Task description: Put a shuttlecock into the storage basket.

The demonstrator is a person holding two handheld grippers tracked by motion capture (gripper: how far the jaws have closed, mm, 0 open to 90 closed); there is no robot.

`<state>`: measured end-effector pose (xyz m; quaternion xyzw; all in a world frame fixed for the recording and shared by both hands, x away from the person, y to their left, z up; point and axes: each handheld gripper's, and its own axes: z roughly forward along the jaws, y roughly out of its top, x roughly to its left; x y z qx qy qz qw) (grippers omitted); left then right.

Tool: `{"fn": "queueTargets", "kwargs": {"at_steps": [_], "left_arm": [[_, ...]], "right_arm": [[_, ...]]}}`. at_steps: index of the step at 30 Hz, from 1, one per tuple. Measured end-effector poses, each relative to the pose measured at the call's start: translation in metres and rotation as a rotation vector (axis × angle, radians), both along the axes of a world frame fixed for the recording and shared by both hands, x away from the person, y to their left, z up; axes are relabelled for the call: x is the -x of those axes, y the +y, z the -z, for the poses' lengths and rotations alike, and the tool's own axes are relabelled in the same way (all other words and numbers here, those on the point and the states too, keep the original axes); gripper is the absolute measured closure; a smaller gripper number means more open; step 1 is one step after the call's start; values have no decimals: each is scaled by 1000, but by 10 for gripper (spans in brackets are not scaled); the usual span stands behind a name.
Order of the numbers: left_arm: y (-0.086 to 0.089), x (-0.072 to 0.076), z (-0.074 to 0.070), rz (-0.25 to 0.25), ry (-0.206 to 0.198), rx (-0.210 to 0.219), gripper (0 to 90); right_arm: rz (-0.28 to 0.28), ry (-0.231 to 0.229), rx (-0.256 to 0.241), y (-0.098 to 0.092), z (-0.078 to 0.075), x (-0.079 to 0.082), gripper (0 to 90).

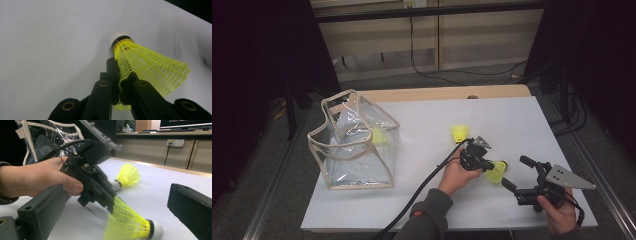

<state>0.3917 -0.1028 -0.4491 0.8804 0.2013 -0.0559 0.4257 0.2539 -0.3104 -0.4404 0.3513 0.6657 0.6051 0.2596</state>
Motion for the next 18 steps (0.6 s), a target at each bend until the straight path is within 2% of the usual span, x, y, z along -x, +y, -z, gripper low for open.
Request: {"fn": "queueTargets", "kwargs": {"at_steps": [3, 5, 10, 13, 18], "left_arm": [[5, 0, -3, -13, 15, 5, 888], [9, 0, -6, -3, 18, -15, 888], [19, 0, -14, -11, 41, -25, 889], [25, 0, -17, -10, 35, -30, 889], [33, 1, -22, -19, 48, -34, 889]], "right_arm": [[2, -2, 0, 0, 0, 1, 10], [2, -1, 0, 0, 0, 1, 10], [1, 2, 0, 2, 0, 1, 10], [-1, 2, -1, 2, 0, 0, 9], [4, 1, 2, 1, -1, 0, 9]]}}
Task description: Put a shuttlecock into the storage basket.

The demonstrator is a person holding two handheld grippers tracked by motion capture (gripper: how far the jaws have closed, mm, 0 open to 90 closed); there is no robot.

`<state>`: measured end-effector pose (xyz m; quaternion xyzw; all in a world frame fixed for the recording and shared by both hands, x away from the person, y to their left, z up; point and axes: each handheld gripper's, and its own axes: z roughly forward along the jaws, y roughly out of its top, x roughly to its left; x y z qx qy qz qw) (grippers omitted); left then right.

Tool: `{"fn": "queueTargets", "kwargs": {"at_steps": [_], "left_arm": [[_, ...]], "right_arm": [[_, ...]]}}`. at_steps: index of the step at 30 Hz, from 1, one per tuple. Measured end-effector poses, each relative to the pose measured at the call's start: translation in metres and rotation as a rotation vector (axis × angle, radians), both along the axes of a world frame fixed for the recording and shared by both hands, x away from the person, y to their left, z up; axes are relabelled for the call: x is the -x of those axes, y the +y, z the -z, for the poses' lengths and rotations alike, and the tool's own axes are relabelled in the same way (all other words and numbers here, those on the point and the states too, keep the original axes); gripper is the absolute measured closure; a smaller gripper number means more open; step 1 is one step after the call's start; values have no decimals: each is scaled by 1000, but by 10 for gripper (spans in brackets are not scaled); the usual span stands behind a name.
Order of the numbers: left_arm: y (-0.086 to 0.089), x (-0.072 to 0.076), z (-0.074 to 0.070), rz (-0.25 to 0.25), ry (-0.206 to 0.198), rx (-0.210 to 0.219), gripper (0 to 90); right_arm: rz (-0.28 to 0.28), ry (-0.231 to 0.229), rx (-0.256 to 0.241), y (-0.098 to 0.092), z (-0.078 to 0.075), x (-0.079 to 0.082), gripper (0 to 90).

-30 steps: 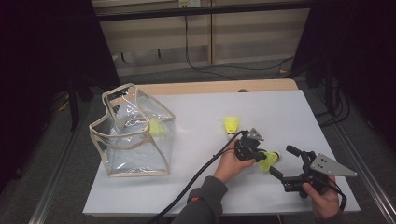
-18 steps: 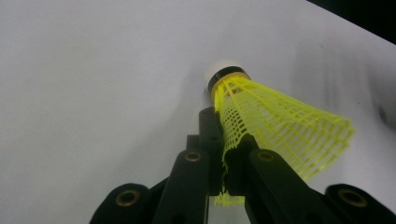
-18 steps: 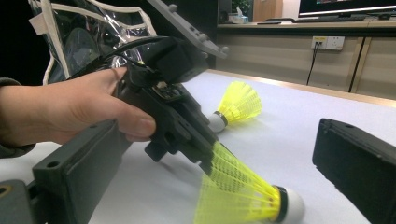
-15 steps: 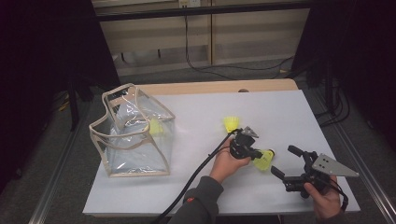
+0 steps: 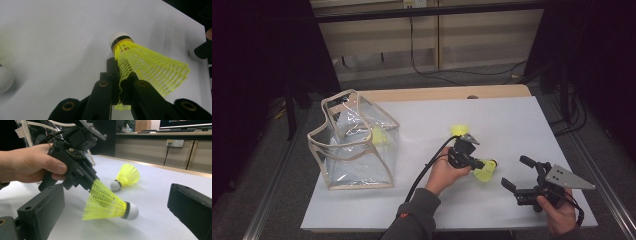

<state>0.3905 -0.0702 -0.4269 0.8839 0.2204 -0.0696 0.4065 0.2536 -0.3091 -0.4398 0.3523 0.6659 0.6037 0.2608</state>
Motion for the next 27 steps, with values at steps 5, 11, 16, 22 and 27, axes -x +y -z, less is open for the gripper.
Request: {"fn": "queueTargets", "kwargs": {"at_steps": [5, 11, 16, 22, 27], "left_arm": [[6, 1, -4, -1, 12, -14, 889], [13, 2, -11, 0, 9, -17, 889], [19, 3, -16, -2, 4, -25, 889], [25, 2, -18, -19, 18, -28, 889], [30, 2, -22, -32, 32, -52, 889]], "right_arm": [[3, -2, -3, -1, 0, 0, 10], [8, -4, -3, -3, 0, 1, 9], [0, -2, 1, 0, 0, 0, 9], [-4, -3, 4, 2, 0, -1, 10], [-13, -6, 7, 4, -1, -1, 9]]}}
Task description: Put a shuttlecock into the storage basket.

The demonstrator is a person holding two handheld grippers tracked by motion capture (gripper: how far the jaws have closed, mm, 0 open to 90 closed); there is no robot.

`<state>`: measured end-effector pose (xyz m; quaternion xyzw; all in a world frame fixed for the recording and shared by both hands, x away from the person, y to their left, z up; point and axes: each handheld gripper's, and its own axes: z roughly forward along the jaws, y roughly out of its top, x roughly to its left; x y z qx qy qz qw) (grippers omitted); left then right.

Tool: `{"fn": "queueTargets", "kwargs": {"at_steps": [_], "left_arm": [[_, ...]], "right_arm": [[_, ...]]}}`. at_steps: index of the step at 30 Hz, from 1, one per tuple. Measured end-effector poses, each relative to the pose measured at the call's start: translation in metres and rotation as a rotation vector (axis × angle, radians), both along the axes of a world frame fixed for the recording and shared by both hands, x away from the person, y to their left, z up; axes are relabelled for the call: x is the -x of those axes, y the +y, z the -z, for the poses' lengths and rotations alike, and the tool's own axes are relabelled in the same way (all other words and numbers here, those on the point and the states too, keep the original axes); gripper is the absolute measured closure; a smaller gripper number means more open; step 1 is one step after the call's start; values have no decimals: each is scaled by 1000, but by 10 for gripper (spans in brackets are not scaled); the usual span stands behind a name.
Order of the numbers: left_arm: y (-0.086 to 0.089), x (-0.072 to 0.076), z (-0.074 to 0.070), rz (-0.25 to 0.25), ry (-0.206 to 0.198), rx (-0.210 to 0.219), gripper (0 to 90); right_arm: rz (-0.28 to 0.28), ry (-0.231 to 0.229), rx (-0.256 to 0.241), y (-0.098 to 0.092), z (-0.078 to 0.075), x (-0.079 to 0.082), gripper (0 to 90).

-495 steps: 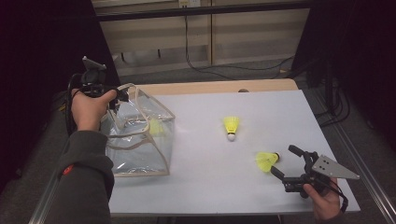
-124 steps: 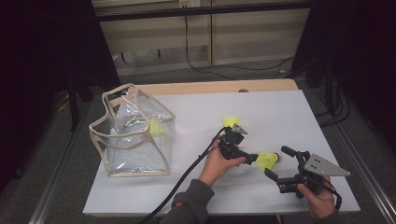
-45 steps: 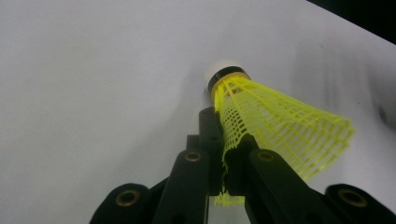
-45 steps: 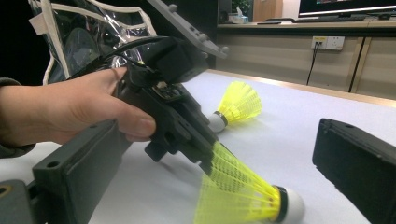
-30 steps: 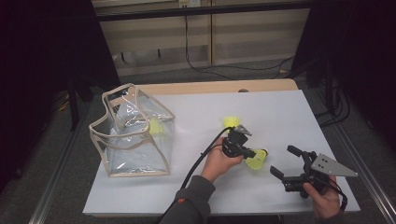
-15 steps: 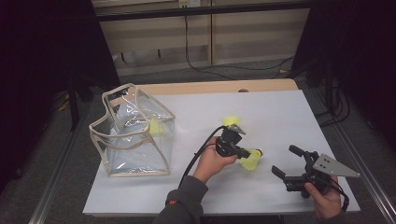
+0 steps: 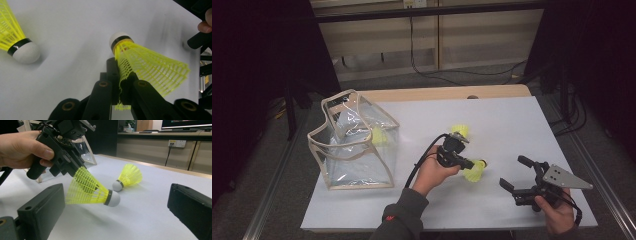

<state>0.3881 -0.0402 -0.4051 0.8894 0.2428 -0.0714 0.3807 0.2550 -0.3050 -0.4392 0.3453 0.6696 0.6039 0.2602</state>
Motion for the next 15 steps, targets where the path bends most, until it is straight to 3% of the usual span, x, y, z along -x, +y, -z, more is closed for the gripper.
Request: {"fn": "queueTargets", "kwargs": {"at_steps": [3, 15], "left_arm": [[4, -1, -3, -9, 11, 8, 889], [20, -3, -12, -37, 39, -34, 889]], "right_arm": [[6, 1, -9, -1, 0, 0, 10], [-11, 5, 2, 4, 1, -3, 10]]}}
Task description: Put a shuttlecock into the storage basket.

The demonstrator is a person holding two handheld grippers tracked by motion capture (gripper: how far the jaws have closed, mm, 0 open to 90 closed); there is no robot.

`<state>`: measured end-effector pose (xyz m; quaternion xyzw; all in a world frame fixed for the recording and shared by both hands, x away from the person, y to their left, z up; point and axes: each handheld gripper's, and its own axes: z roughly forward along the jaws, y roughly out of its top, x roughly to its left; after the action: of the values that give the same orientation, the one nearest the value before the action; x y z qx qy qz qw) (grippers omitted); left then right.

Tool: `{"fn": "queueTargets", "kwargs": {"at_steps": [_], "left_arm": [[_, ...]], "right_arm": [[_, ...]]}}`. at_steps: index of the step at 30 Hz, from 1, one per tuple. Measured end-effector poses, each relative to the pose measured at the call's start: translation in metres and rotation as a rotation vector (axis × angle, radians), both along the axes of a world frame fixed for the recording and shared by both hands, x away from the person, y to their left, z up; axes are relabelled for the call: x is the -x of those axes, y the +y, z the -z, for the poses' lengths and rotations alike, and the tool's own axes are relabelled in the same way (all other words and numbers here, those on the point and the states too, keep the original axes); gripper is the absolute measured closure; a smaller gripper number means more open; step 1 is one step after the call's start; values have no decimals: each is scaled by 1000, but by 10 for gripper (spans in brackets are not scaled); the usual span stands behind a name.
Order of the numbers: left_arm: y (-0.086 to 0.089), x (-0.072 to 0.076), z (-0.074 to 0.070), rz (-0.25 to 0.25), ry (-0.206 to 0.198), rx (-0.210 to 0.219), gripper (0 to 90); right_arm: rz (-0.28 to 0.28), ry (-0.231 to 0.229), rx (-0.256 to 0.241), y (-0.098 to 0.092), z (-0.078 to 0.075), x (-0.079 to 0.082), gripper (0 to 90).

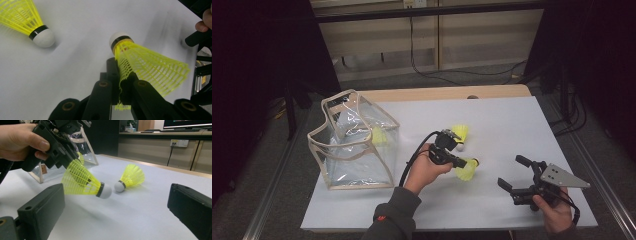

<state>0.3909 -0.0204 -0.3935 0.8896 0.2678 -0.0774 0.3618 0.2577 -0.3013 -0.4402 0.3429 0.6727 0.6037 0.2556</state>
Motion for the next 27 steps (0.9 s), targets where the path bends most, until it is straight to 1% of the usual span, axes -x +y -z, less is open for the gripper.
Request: {"fn": "queueTargets", "kwargs": {"at_steps": [1, 2, 3, 4, 6, 7, 8, 10, 13, 14, 16, 19, 20, 22, 24, 26, 27], "left_arm": [[1, 0, -1, -9, 4, -6, 889], [3, -1, -1, -5, 8, -10, 889], [4, -1, -2, -16, 13, -8, 889], [5, -1, -3, -14, 15, -14, 889], [6, -1, -4, -21, 23, -8, 889], [7, -1, -5, -24, 27, -14, 889], [9, -2, -7, -18, 23, -17, 889], [11, -2, -10, -19, 27, -21, 889], [15, -3, -15, -27, 36, -13, 889], [16, -3, -16, -21, 35, -20, 889], [18, -4, -18, -28, 39, -27, 889], [21, -4, -20, -31, 45, -25, 889], [22, -4, -21, -29, 43, -32, 889], [24, -4, -23, -36, 46, -30, 889], [27, -6, -24, -32, 46, -39, 889], [29, -6, -26, -39, 54, -46, 889], [30, -6, -27, -41, 59, -41, 889]], "right_arm": [[3, 0, -2, 0, 0, 0, 9], [1, 1, -5, -1, -1, 1, 10], [1, 1, -5, 0, -1, 1, 10], [-1, -3, -2, 0, -1, 1, 9], [-3, -6, 0, 0, -2, 1, 9], [-3, -6, -2, 0, -2, 1, 10], [-2, -3, -4, 0, -1, 1, 9], [-1, -6, -6, 0, -2, 1, 9], [-4, -5, -3, 1, -2, 1, 9], [-4, -5, -2, 1, -2, 1, 10], [-4, -5, -2, 1, -2, 1, 10], [-1, -6, -5, 0, -2, 1, 10], [-1, -6, -4, 0, -2, 1, 10], [-1, -7, -4, 0, -2, 2, 9], [0, -7, -4, 0, -2, 2, 10], [-1, -8, -6, -1, -2, 2, 9], [0, -8, -5, -1, -3, 2, 9]]}}
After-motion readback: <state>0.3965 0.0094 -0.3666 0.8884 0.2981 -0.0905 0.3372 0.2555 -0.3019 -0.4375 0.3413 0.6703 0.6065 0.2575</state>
